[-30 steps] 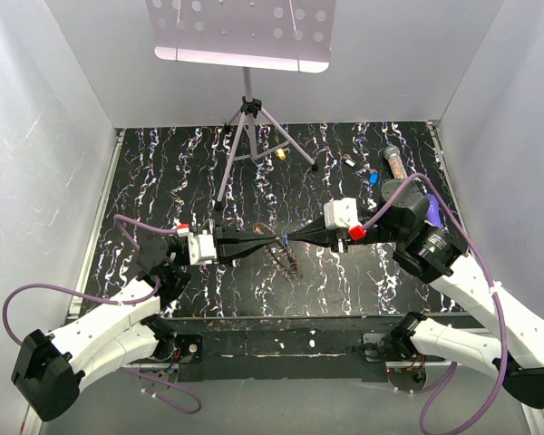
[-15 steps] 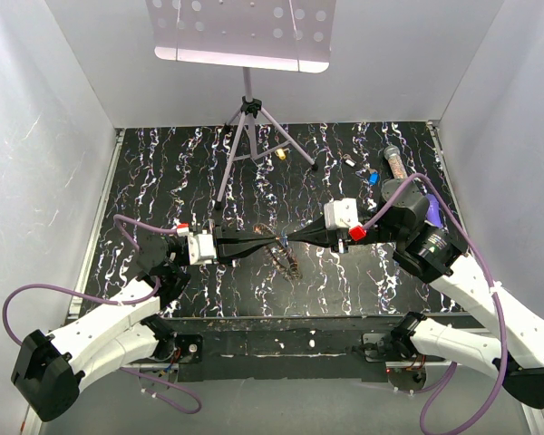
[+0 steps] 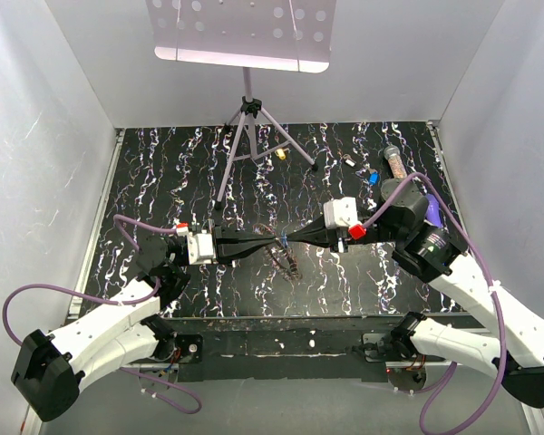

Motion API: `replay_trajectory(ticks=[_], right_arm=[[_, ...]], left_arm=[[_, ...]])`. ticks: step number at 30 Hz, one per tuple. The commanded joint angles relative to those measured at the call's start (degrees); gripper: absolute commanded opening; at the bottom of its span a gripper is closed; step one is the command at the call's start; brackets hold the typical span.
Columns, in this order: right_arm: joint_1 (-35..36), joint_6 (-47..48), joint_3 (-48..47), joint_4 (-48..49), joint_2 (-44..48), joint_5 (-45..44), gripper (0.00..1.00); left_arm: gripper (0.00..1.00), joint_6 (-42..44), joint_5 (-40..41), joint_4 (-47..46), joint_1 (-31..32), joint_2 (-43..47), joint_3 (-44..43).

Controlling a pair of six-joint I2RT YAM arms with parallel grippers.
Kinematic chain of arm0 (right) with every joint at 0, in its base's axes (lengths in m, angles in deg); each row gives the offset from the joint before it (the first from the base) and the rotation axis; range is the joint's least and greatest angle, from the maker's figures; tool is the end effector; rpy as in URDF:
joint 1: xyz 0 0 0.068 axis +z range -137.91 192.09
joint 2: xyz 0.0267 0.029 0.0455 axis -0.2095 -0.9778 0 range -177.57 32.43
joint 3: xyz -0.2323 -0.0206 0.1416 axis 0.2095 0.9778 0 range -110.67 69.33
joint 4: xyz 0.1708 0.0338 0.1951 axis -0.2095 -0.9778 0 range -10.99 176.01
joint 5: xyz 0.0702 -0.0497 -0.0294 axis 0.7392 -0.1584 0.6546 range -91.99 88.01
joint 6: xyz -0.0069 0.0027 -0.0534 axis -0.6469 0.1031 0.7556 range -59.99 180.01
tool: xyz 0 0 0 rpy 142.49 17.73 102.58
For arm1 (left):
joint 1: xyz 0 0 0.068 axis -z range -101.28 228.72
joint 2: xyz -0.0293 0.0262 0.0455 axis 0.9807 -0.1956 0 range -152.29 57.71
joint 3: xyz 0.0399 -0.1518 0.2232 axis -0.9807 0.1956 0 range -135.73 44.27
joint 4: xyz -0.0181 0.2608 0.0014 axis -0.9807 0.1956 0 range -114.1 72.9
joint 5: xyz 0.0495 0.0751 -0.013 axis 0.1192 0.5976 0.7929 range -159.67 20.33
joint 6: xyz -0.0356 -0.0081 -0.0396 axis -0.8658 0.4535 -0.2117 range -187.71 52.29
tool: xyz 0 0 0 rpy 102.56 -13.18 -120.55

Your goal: Put the keys on the keyring

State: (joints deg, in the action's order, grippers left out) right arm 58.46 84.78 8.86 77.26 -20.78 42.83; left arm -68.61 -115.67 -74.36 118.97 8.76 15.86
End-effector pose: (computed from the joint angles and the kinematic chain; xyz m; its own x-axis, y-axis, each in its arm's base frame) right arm 0.1175 0.1597 0.4129 0.4026 -0.0085 -0.9153 -0.9151 -0.0266 -0.4023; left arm 0.1229 -0.1376 0.3317 0.3638 -0.3221 -0.8740 0.9315 0.1215 0.3429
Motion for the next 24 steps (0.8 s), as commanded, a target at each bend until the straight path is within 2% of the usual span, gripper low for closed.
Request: replay_trajectory(ticks=[1, 24], right_arm=[[0.21, -1.31, -0.79, 3.22, -0.23, 0.62, 0.01], [0.65, -1.93, -0.70, 2.34, -1.11, 0.53, 0.01]], left_arm=[[0.00, -0.76, 1.00, -3.61, 0.09, 0.78, 0.37], [0.00, -1.20, 1.44, -4.58, 0.09, 1.22, 0.72]])
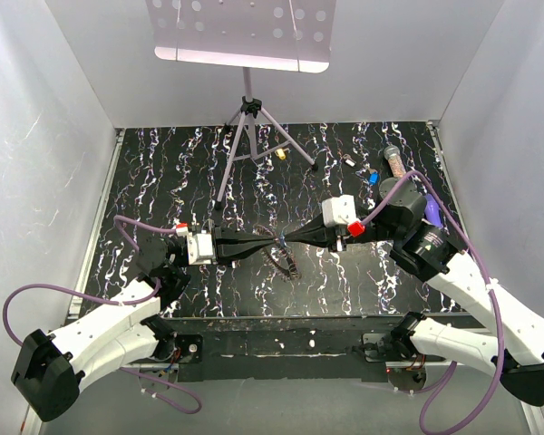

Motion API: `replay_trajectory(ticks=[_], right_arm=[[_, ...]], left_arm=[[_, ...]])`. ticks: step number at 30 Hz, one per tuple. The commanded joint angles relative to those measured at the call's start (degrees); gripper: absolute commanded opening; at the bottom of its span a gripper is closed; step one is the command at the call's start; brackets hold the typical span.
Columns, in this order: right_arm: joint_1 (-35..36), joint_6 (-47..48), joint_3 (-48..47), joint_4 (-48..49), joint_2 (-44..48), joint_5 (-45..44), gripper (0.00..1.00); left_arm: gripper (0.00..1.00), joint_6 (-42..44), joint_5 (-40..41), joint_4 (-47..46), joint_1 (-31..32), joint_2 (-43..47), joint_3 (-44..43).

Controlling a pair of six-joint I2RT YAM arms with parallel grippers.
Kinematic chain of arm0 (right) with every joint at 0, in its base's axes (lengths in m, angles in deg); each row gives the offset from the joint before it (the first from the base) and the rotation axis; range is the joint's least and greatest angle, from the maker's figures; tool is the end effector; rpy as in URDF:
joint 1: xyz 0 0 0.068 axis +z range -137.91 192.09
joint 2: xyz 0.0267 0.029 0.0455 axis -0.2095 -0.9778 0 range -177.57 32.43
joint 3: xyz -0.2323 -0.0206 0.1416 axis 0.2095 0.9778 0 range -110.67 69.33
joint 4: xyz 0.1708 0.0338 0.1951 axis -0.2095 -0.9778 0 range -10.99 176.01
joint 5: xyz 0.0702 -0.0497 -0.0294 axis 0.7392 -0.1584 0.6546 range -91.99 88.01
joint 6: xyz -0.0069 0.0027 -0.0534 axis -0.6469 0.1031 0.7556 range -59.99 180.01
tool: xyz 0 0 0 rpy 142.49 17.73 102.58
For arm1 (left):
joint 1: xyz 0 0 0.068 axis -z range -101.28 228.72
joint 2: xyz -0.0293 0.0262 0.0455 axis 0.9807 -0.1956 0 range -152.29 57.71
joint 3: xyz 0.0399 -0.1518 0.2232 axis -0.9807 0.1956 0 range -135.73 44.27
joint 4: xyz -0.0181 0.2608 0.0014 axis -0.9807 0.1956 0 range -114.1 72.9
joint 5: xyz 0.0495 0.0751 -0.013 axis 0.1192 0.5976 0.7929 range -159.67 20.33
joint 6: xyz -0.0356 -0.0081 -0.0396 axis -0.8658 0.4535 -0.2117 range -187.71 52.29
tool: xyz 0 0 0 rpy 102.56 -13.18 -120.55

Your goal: Put the keys on the keyring

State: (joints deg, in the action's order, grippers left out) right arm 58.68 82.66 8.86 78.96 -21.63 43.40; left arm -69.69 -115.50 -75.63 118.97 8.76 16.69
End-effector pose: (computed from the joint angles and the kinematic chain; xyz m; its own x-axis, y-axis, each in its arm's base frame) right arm 0.1196 0.1634 0.4132 0.3779 0.0058 -0.9258 -0.9252 -0.0350 -0.3778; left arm 0.1224 -0.1370 0.3288 0.3513 -0.3288 -0.8766 0.9363 0.1198 0.3302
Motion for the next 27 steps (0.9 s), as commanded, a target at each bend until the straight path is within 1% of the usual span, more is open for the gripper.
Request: replay_trajectory(ticks=[1, 10, 20, 27], right_arm=[[0.43, 0.63, -0.79, 0.11, -0.34, -0.03, 0.01], [0.43, 2.57, -1.58, -2.88, -0.52, -0.65, 0.01], [0.43, 2.31, -1.94, -2.53, -0.52, -0.56, 0.01], [0.08, 0.46, -2.11, -1.13, -0.25, -0.47, 0.01]], left_arm=[[0.00, -0.13, 1.26, -3.32, 0.09, 1.22, -0.11], [0.00, -0.48, 0.91, -3.23, 0.09, 1.49, -0.20], [0.00, -0.66, 0.47, -2.61, 0.09, 1.49, -0.46], [0.00, -0.22, -0.05, -1.47, 0.09, 1.31, -0.73]])
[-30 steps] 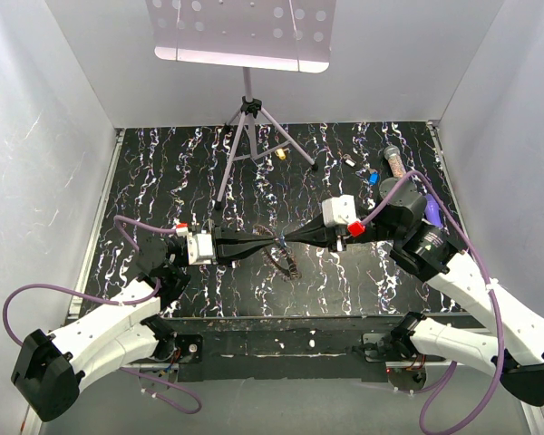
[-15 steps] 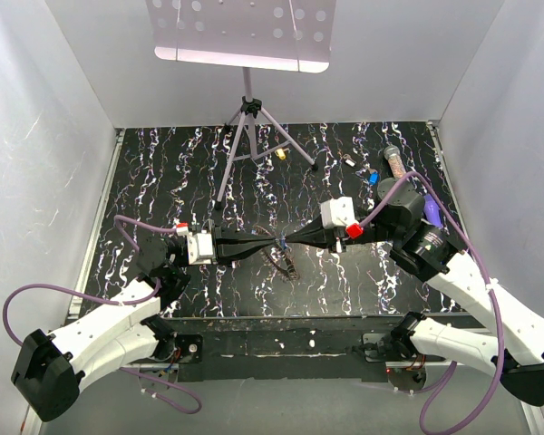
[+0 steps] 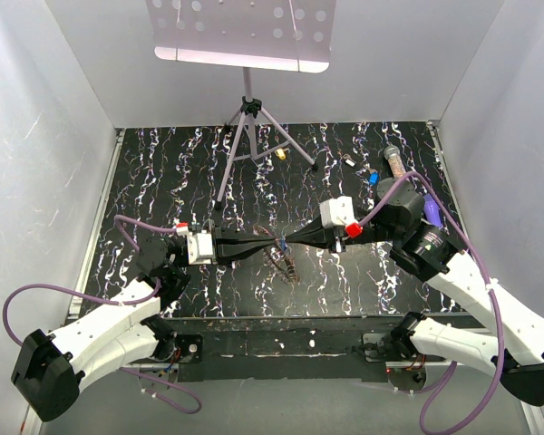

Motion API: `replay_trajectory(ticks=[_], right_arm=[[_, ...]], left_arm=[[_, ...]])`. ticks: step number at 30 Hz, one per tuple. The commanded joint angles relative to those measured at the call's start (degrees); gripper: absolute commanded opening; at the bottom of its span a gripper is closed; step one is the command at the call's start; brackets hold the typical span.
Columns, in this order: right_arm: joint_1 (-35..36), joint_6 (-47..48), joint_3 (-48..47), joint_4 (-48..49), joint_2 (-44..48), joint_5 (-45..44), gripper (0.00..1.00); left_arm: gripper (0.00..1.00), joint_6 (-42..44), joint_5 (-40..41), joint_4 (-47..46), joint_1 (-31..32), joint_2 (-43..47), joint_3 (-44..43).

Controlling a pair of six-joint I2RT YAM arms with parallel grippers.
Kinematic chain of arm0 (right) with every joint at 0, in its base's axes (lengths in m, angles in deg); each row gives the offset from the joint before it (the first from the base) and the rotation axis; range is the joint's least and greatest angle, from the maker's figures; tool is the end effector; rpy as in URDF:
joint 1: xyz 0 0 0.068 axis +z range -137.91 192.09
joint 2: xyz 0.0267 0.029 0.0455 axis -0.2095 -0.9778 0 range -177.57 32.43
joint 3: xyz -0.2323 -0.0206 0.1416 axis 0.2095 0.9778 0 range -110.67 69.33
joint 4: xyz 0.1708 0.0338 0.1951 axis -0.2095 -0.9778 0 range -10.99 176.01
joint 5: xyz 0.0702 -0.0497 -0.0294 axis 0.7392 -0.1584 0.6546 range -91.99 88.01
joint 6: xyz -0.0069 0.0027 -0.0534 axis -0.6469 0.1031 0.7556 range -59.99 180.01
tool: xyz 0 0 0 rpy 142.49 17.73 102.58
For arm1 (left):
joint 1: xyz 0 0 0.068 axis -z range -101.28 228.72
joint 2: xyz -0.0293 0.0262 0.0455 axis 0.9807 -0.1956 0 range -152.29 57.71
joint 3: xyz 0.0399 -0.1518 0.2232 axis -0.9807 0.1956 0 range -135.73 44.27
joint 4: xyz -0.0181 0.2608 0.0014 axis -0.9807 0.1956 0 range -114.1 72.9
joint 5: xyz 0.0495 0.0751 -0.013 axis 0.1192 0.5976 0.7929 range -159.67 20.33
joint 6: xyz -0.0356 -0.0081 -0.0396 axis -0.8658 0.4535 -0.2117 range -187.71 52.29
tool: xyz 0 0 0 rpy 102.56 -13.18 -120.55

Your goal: Put the keys on the keyring

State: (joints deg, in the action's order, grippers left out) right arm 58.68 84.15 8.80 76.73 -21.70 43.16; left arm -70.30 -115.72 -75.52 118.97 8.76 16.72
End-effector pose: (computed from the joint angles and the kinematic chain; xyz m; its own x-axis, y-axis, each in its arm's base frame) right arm 0.1199 0.1635 0.4094 0.3771 -0.0212 -0.9259 -0.9257 -0.0420 -0.3760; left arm 0.1224 -0.1371 0.3284 0.3397 -0.3285 -0.8813 0.9405 0.1122 0.3207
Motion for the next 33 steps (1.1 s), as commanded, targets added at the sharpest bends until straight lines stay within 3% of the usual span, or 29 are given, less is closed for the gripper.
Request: replay_trajectory(ticks=[1, 9, 14, 23, 33], right_arm=[[-0.01, -1.29, -2.05, 1.37, -0.19, -0.23, 0.01], [-2.64, -3.22, -3.98, -0.12, 0.60, -0.50, 0.01], [-8.25, -5.50, -4.50, -5.12, 2.27, -0.67, 0.01], [-20.03, -5.86, -10.22, -28.75, 1.39, -1.81, 0.01], [-23.47, 2.30, -8.99, -43.52, 6.50, 0.11, 0.01]], left_arm=[[0.00, 0.31, 0.25, -1.41, 0.01, 1.31, -0.75], [0.00, 1.97, 0.08, 1.32, 0.09, 0.96, -1.19], [0.00, 2.24, -0.63, 1.68, -0.87, -0.27, -1.63], [0.00, -8.38, 0.95, 2.37, -1.75, 0.43, -3.30], [0.00, -22.80, 7.28, 3.96, -1.75, 2.28, -1.63]])
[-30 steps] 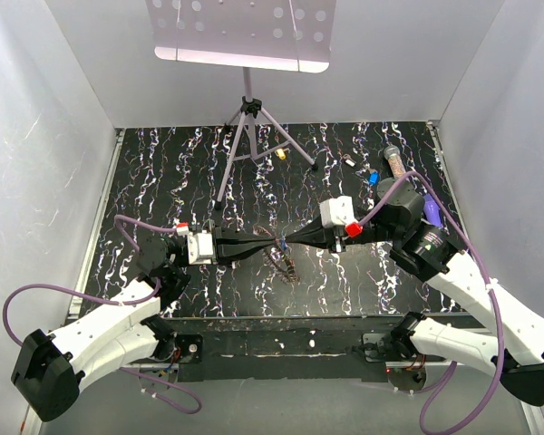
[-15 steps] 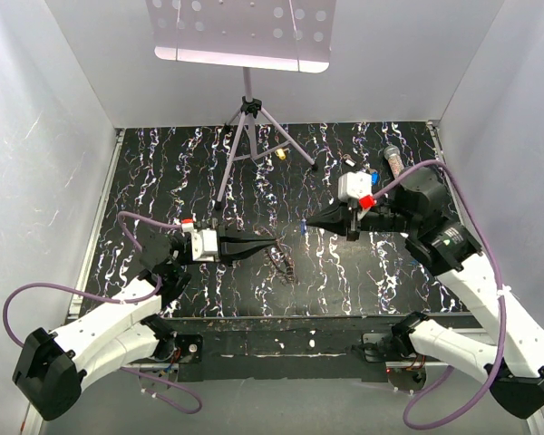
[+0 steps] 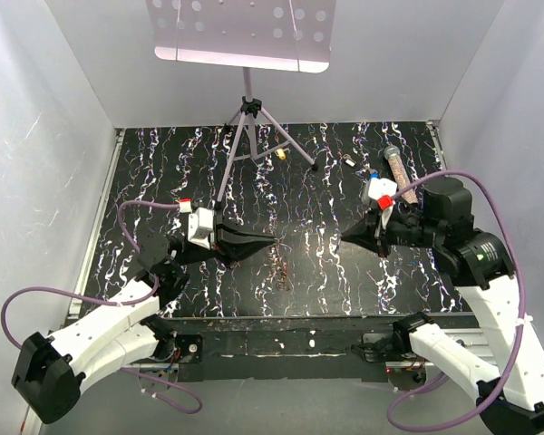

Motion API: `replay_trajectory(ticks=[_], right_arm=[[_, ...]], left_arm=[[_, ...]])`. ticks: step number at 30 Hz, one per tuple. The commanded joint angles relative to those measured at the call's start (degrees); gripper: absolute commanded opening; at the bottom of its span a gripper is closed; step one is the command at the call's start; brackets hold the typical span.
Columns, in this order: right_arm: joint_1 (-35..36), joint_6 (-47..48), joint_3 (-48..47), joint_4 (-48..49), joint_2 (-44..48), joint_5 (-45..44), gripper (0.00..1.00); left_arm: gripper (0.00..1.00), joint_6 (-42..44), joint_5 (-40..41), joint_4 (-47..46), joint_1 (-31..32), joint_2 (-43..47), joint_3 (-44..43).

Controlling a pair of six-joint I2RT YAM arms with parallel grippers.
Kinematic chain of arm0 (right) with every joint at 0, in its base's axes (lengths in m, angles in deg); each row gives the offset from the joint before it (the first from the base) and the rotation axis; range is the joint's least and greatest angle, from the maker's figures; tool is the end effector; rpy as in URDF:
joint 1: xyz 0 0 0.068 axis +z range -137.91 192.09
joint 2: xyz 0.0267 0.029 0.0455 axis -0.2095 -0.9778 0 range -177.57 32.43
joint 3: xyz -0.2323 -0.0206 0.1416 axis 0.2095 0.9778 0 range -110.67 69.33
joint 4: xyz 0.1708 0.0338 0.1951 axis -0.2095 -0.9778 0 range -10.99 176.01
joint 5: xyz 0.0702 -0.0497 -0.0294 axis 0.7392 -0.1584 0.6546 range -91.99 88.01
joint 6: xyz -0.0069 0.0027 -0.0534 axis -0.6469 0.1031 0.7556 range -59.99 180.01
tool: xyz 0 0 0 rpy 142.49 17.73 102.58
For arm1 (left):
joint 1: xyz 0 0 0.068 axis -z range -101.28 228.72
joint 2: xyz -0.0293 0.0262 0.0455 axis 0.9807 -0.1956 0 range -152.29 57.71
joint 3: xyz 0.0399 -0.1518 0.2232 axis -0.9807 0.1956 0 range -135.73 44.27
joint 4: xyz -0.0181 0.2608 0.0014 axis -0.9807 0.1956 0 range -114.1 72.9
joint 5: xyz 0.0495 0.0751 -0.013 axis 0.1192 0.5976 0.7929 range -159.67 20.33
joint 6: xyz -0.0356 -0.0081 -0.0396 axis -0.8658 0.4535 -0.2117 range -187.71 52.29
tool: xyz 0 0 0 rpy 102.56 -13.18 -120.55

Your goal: Put the keys on the keyring

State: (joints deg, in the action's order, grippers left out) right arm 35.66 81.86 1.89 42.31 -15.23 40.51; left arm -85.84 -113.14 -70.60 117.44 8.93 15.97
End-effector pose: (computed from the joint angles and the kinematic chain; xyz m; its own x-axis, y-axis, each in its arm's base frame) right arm 0.1225 0.0797 0.4074 -0.0245 -0.3101 -0.9504 -0.9373 0.3377 -0.0860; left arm 0.1299 -0.1355 0.3263 0.0339 -0.3165 -0.9480 0.9963 0.0853 0.0071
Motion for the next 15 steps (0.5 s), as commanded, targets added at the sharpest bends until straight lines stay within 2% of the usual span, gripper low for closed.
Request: replay_trajectory(ticks=[1, 7, 15], right_arm=[[-0.46, 5.65, -2.52, -11.21, -0.85, 3.28, 0.01], [-2.74, 9.79, -2.61, -21.15, -4.89, 3.47, 0.01], [-7.92, 11.73, 4.49, -23.71, -8.41, -2.41, 0.01]], left_arm=[[0.00, -8.58, 5.22, -1.22, -0.31, 2.19, -0.54], [0.00, -12.90, 7.69, -2.37, -0.31, 5.26, 3.15], [0.00, -7.71, 7.43, 5.01, -0.31, 9.40, 3.34]])
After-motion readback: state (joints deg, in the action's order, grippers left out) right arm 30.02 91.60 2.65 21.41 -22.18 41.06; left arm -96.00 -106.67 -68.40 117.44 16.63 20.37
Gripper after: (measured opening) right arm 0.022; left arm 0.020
